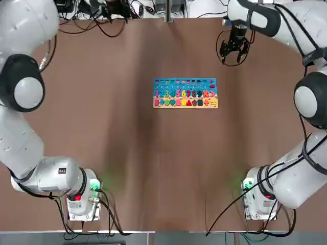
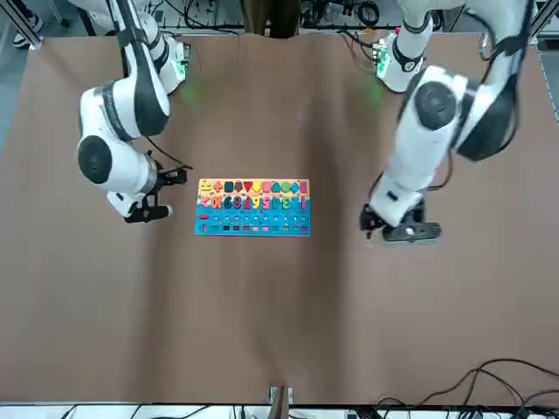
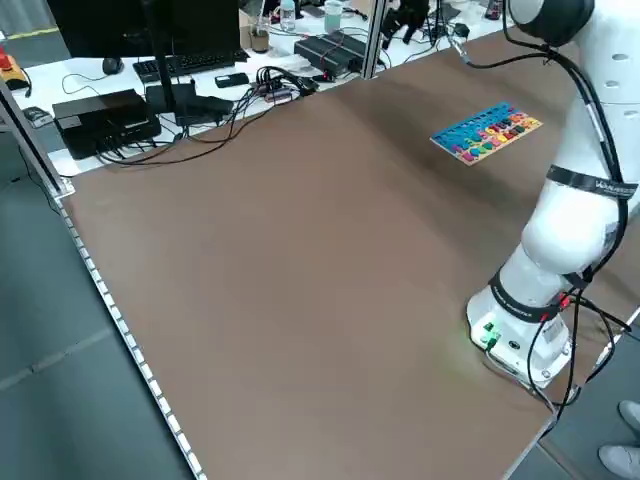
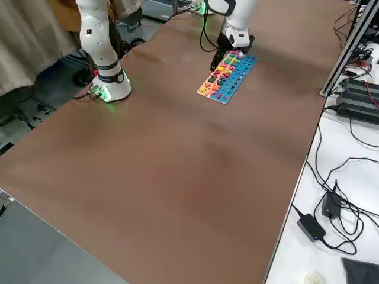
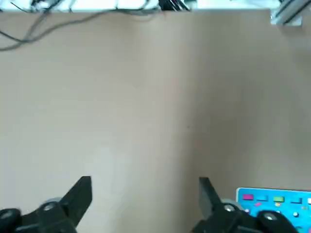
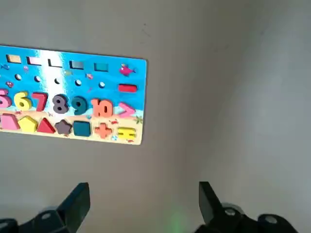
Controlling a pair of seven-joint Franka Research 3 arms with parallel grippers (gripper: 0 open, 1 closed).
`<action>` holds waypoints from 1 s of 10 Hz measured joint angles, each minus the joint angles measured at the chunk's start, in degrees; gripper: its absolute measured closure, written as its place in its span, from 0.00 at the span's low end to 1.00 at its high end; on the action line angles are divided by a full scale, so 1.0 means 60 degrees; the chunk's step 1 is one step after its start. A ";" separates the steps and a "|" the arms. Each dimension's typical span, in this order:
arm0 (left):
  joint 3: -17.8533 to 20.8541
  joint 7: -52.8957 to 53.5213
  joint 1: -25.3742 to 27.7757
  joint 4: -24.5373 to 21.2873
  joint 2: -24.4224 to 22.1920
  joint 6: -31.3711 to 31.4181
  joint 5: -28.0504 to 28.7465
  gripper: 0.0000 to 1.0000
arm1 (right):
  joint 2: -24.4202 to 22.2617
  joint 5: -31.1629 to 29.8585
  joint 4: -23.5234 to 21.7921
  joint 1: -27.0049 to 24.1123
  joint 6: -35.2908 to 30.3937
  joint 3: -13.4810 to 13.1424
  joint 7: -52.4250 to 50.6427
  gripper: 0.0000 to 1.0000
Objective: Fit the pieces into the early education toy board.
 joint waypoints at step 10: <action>0.4413 0.4683 -0.1196 0.0532 -0.2763 -0.3934 -0.2959 0.00 | -0.0896 -0.0742 0.2379 -0.2805 -0.3209 0.0046 -0.0119 0.01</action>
